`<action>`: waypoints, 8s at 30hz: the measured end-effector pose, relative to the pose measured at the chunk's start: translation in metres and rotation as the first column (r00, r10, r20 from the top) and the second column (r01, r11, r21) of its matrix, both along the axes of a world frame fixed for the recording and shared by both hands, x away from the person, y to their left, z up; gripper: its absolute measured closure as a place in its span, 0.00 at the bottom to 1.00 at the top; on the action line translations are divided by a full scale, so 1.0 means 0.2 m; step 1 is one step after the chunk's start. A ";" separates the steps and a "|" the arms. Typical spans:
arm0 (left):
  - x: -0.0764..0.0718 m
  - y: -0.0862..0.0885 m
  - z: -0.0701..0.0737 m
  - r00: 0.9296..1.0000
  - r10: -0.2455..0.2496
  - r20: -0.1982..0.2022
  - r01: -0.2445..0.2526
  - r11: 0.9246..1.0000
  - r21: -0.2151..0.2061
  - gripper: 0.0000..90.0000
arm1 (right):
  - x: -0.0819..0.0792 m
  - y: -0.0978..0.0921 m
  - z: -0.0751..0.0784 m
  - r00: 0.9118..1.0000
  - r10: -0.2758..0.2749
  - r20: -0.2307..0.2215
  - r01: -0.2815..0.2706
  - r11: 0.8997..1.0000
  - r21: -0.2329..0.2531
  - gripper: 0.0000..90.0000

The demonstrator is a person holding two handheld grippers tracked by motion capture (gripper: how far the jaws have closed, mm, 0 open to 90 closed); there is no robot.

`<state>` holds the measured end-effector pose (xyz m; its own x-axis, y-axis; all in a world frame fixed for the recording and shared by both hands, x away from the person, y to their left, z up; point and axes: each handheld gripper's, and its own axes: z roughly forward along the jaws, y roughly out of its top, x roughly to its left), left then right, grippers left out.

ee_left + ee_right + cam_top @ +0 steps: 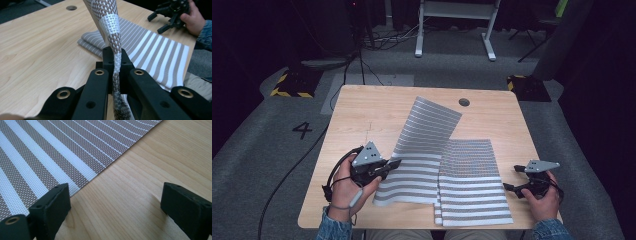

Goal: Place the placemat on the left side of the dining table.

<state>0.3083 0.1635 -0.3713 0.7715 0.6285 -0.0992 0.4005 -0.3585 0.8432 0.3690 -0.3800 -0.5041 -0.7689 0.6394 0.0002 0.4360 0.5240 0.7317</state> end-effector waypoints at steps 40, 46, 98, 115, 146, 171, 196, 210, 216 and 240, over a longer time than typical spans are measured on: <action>0.17 0.14 -0.27 0.959 0.276 -0.060 -0.273 0.960 0.065 0.35 | 0.00 0.00 0.00 1.000 0.000 0.000 0.000 1.000 0.000 0.10; 0.12 -0.02 -0.27 0.987 0.153 -0.046 -0.148 0.984 0.103 0.35 | 0.00 0.00 0.00 1.000 0.000 0.000 0.000 1.000 0.000 0.10; 0.12 -0.36 -0.48 0.996 0.049 -0.078 -0.037 0.988 0.147 0.95 | 0.00 0.00 0.00 1.000 -0.003 0.002 0.003 1.000 0.003 0.10; -0.03 0.07 -0.11 0.918 0.287 0.275 -0.269 0.958 -0.100 0.96 | 0.00 0.00 0.00 1.000 -0.004 -0.002 0.004 1.000 0.002 0.10; -0.19 0.66 -0.12 0.590 0.785 0.189 -0.780 0.615 -0.115 0.46 | 0.00 0.00 0.00 1.000 -0.004 -0.001 0.004 1.000 0.001 0.10; 0.12 -0.03 -0.43 0.933 0.340 -0.118 -0.327 0.938 0.117 0.32 | 0.00 0.00 0.00 1.000 -0.004 0.000 0.004 1.000 -0.001 0.10; 0.16 -0.28 -0.60 0.938 0.297 -0.178 -0.231 0.919 0.318 0.24 | 0.00 0.00 0.00 1.000 -0.006 0.003 0.006 1.000 0.003 0.10; 0.25 -0.24 -0.58 0.944 0.293 -0.149 -0.234 0.917 0.322 0.64 | 0.00 0.00 0.00 1.000 -0.007 0.003 0.007 1.000 0.002 0.10; 0.27 -0.17 -0.59 0.944 0.298 -0.141 -0.258 0.933 0.251 0.92 | 0.00 0.00 0.00 1.000 -0.006 0.001 0.006 1.000 0.000 0.10; -0.12 -0.21 -0.24 0.989 -0.139 -0.047 0.140 0.990 0.032 0.90 | 0.00 0.00 0.00 1.000 -0.004 -0.001 0.004 1.000 0.000 0.10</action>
<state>0.2843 0.1214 -0.4184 0.8472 0.5188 -0.1149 0.3813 -0.4430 0.8114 0.3687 -0.3800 -0.5041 -0.7660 0.6428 0.0004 0.4387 0.5223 0.7312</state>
